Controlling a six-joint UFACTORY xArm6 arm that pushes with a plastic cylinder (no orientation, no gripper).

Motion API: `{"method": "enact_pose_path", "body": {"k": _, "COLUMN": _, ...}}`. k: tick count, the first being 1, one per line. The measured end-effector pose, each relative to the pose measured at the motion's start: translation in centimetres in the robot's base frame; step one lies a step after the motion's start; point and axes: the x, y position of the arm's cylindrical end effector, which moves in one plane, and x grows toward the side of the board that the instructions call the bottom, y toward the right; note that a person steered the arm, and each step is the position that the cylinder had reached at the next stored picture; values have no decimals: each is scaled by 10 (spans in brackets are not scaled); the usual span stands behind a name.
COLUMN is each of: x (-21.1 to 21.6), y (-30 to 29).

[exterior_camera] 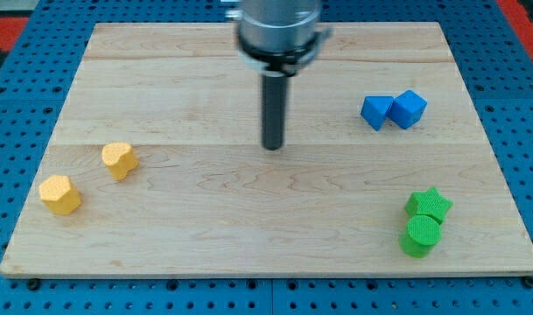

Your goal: Push the green star towards the top right of the board

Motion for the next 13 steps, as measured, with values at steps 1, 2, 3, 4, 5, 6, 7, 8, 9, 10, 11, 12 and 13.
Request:
{"method": "enact_pose_path", "body": {"k": 1, "x": -14, "y": -88}}
{"method": "enact_pose_path", "body": {"k": 2, "x": -9, "y": -135}}
{"method": "enact_pose_path", "body": {"k": 3, "x": 23, "y": -148}}
{"method": "enact_pose_path", "body": {"k": 4, "x": 52, "y": -194}}
{"method": "enact_pose_path", "body": {"k": 5, "x": 36, "y": -193}}
{"method": "enact_pose_path", "body": {"k": 6, "x": 14, "y": -192}}
{"method": "enact_pose_path", "body": {"k": 7, "x": 4, "y": -191}}
{"method": "enact_pose_path", "body": {"k": 8, "x": -1, "y": -188}}
{"method": "enact_pose_path", "body": {"k": 9, "x": 3, "y": -187}}
{"method": "enact_pose_path", "body": {"k": 10, "x": 5, "y": -185}}
{"method": "enact_pose_path", "body": {"k": 11, "x": 6, "y": -185}}
{"method": "enact_pose_path", "body": {"k": 12, "x": -32, "y": -112}}
{"method": "enact_pose_path", "body": {"k": 13, "x": -46, "y": -47}}
